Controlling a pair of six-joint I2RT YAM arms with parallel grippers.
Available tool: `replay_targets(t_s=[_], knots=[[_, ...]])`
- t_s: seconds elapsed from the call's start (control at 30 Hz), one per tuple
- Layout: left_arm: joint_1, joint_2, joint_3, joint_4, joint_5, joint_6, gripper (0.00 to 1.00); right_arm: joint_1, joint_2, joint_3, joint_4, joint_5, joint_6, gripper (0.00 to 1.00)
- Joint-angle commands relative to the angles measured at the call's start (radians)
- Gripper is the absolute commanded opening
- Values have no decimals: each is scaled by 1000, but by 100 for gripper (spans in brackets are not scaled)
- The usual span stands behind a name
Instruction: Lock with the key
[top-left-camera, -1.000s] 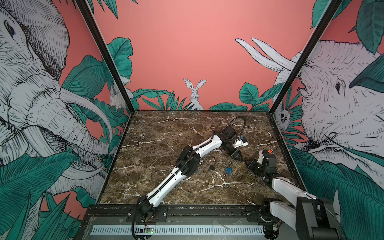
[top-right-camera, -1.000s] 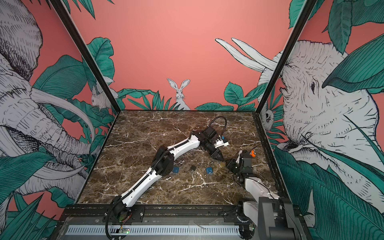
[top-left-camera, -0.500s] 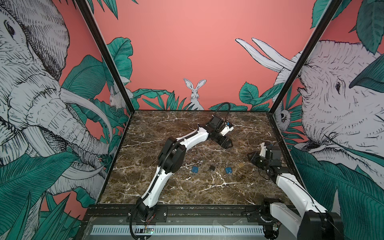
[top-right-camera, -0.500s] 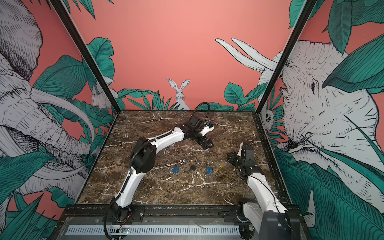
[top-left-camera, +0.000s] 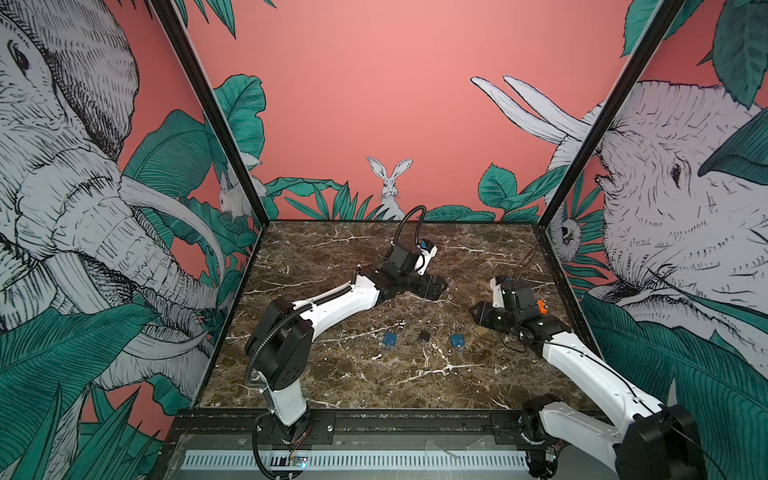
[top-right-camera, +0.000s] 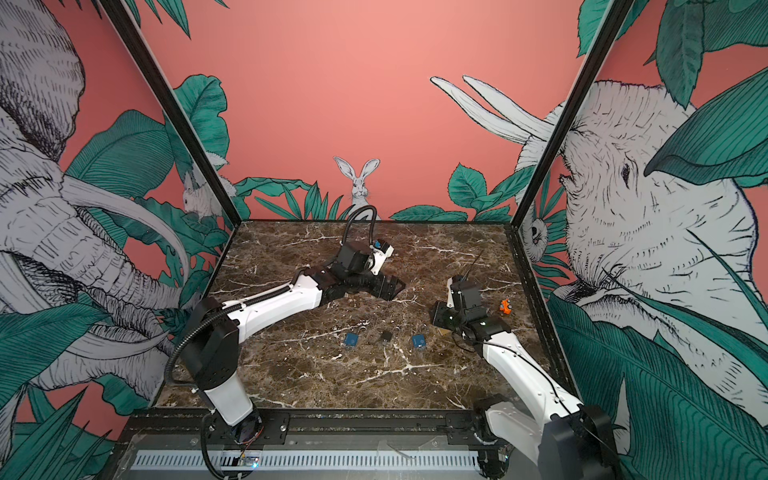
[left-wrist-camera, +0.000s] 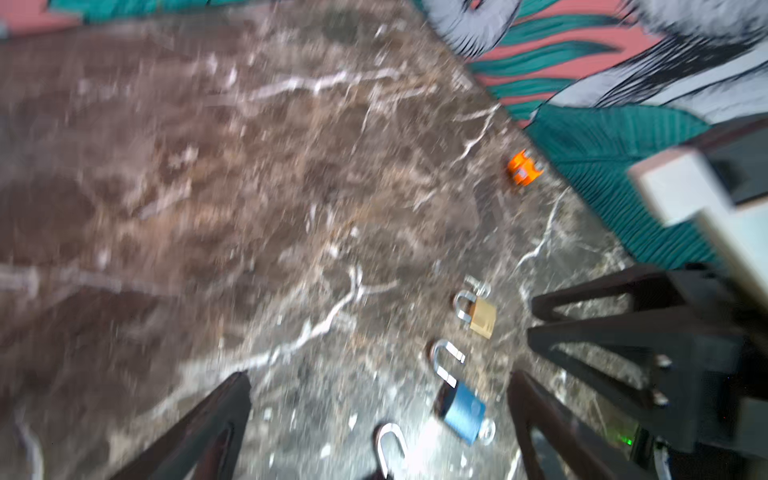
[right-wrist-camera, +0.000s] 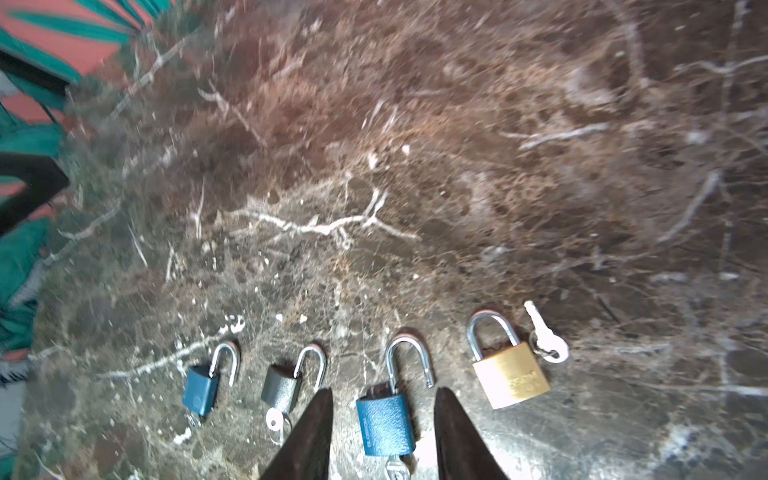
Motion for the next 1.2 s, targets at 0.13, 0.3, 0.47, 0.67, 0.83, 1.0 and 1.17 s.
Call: replay_targets(t_s=[0.13, 0.3, 0.47, 0.67, 0.83, 1.0, 1.17], knots=[[1, -144, -179, -79, -70, -58, 97, 118, 89, 43, -63, 81, 1, 46], [0, -237, -341, 80, -114, -129, 98, 150, 140, 46, -116, 94, -12, 51], [9, -233, -390, 148, -46, -195, 98, 200, 191, 55, -132, 167, -1, 53], [14, -233, -439, 268, 59, -188, 97, 304, 240, 95, -157, 318, 32, 53], [23, -220, -438, 277, 103, -180, 98, 339, 309, 102, -135, 348, 54, 53], [26, -238, -467, 317, 139, -168, 98, 346, 356, 90, -97, 344, 63, 53], [27, -250, -478, 337, 141, -170, 98, 346, 394, 56, -39, 325, 70, 52]])
